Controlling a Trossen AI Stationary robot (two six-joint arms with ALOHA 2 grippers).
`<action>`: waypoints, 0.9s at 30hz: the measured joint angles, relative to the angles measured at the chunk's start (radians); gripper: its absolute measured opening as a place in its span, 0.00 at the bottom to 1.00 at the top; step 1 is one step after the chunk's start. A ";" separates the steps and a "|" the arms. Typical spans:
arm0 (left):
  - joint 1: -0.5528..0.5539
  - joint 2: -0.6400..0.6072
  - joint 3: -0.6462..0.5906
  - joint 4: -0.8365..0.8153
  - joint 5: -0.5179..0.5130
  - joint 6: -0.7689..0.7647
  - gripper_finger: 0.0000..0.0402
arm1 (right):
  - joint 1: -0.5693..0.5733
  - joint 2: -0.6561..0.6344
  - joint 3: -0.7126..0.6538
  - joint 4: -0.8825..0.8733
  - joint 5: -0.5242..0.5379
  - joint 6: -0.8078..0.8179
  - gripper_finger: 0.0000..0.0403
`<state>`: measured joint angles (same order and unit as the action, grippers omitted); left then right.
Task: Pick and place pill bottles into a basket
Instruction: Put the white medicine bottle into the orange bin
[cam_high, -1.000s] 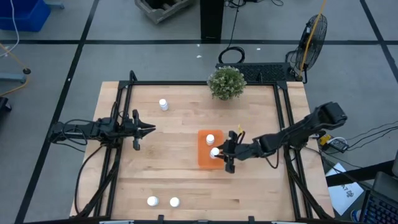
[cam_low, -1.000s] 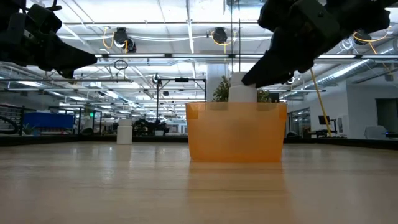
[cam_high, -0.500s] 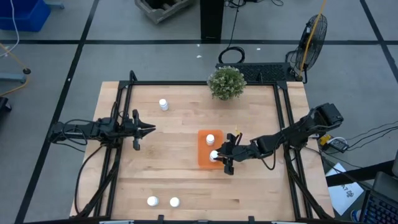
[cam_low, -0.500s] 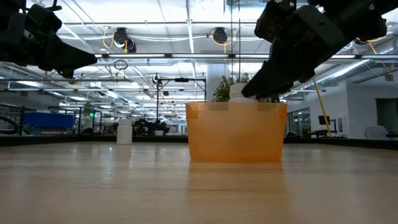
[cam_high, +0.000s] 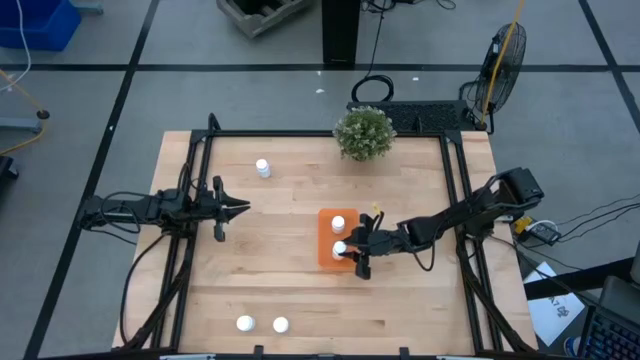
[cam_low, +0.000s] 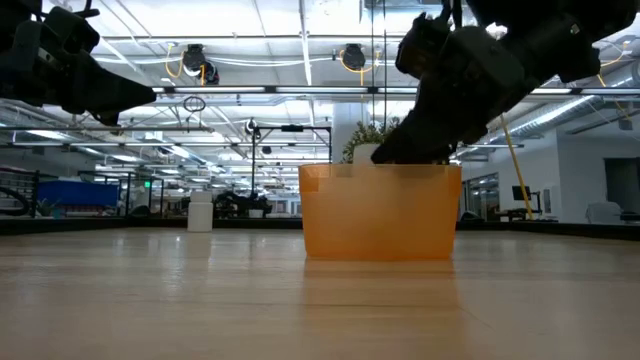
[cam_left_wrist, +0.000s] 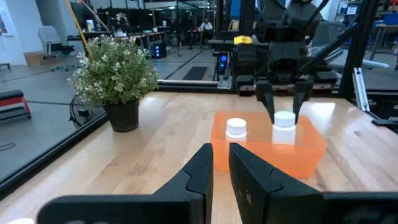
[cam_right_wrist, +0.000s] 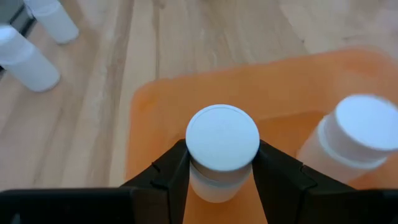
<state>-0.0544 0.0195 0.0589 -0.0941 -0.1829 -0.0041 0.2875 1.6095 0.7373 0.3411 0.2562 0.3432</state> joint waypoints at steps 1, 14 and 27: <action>0.000 0.000 0.000 0.000 0.000 0.000 0.14 | -0.001 0.011 0.000 0.007 0.000 -0.003 0.35; 0.000 0.000 0.000 0.000 0.000 0.000 0.14 | -0.028 0.086 0.004 0.107 -0.052 -0.032 0.35; 0.000 0.000 0.000 0.000 0.000 0.000 0.14 | -0.011 0.086 0.004 0.102 -0.102 -0.180 0.38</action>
<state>-0.0545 0.0193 0.0589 -0.0937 -0.1829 -0.0040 0.2760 1.6951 0.7414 0.4435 0.1537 0.1636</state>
